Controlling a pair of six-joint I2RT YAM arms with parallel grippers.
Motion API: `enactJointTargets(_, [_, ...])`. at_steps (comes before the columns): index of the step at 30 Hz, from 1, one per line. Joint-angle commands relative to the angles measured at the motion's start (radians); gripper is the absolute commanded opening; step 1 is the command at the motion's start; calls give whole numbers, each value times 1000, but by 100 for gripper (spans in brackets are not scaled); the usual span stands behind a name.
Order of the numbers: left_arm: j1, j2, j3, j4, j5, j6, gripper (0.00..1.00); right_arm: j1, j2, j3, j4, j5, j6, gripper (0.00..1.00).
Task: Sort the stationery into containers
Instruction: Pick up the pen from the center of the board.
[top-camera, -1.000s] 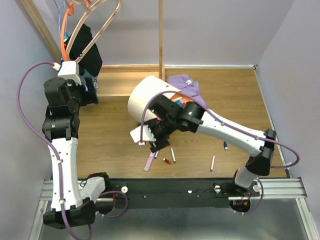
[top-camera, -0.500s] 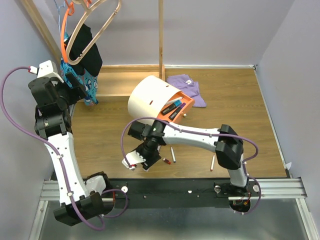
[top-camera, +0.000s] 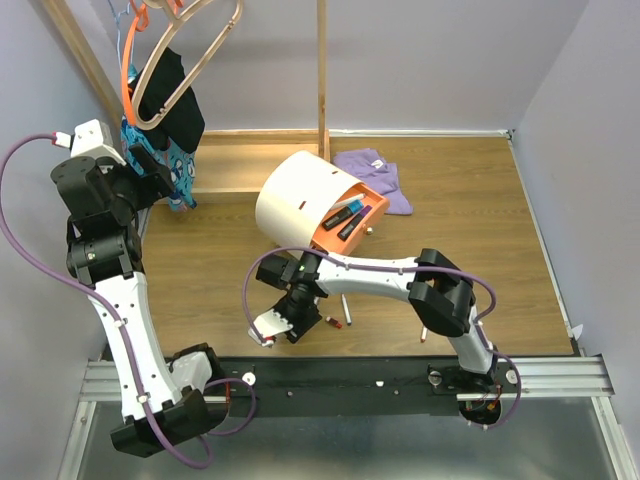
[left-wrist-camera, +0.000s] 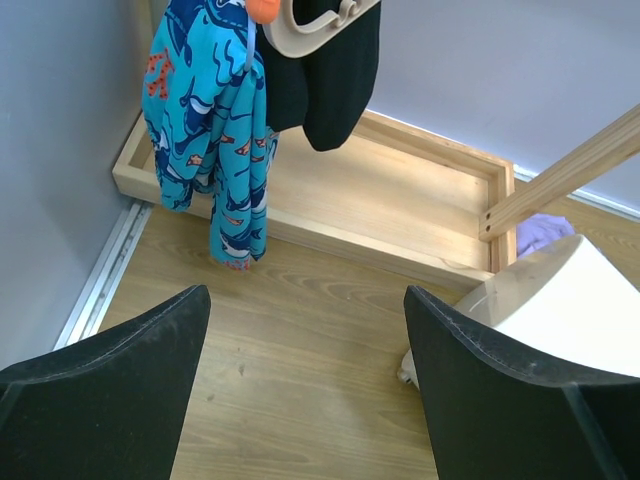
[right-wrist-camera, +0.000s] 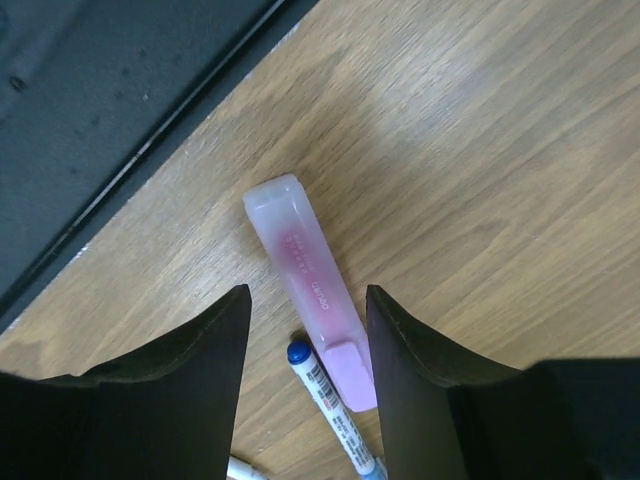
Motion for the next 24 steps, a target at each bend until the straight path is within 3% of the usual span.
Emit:
enactJointTargets(1, [16, -20, -3, 4, 36, -21, 87, 6, 21, -70, 76, 63, -53, 56])
enactJointTargets(7, [37, -23, -28, 10, 54, -38, 87, 6, 33, -109, 105, 73, -84, 50])
enactJointTargets(10, [42, -24, -31, 9, 59, -38, 87, 6, 49, -98, 105, 57, -90, 35])
enactJointTargets(11, [42, -26, -32, 9, 57, -36, 87, 6, 50, -90, 105, 53, -88, 24])
enactJointTargets(14, [44, -24, -26, 7, 57, -30, 87, 6, 38, -66, 115, 56, -85, 14])
enactJointTargets(20, [45, -10, 3, 10, 68, -18, 87, -6, -63, 55, 72, -12, -68, 9])
enactJointTargets(24, [44, -1, 27, 24, 74, -13, 87, -16, -112, 180, 66, -82, 43, 8])
